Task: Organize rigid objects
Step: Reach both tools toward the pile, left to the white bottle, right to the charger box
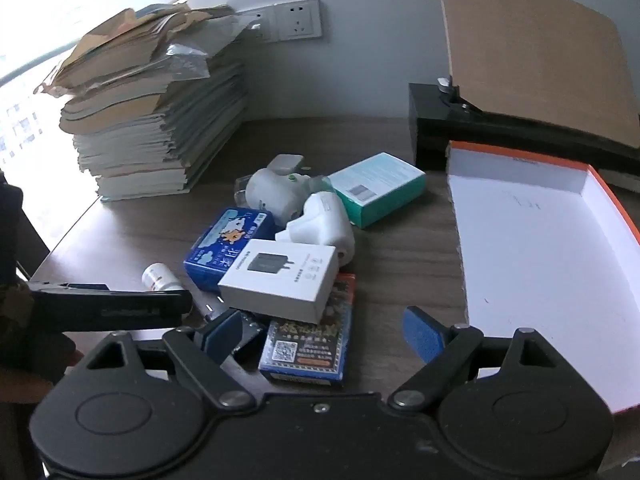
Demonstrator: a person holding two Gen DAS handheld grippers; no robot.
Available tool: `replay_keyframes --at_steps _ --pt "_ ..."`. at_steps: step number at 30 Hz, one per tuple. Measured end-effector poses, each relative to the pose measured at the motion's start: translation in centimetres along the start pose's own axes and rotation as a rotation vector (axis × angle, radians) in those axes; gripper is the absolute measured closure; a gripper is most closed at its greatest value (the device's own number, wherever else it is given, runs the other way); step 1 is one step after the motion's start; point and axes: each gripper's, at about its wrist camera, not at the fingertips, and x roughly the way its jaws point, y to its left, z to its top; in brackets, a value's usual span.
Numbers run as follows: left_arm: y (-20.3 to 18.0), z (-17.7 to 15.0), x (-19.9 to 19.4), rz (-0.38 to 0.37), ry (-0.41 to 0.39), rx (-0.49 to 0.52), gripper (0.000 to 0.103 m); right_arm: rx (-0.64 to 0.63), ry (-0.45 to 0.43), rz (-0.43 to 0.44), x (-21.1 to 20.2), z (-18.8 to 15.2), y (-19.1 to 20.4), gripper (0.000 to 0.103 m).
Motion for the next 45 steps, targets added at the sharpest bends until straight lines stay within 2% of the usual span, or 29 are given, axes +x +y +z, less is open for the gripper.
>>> replay_keyframes --at_steps 9,19,34,38,42,44,45 --pt "0.6 0.1 1.3 -0.025 -0.021 0.021 0.0 0.0 0.006 0.011 1.0 0.2 0.4 0.001" --pt "0.9 -0.2 2.0 -0.095 -0.032 0.095 0.0 -0.021 0.049 -0.001 1.8 0.1 0.3 0.001" --pt "0.8 -0.1 3.4 -0.105 -0.045 0.162 0.0 -0.011 0.058 0.041 2.9 0.6 0.6 0.001" --pt "0.5 -0.1 3.6 -0.101 -0.056 0.172 0.0 -0.061 0.045 0.028 3.5 1.1 0.8 0.001" --pt "0.1 -0.4 3.4 -0.106 -0.087 0.195 0.013 -0.102 0.031 0.004 4.3 1.6 0.8 0.001" --pt "-0.1 -0.5 3.1 -0.124 -0.105 0.206 0.029 -0.125 0.026 0.009 4.7 1.8 0.8 0.001" --pt "-0.3 -0.5 3.0 -0.13 -0.109 0.207 0.033 -0.142 0.021 0.016 4.8 1.8 0.9 0.001"
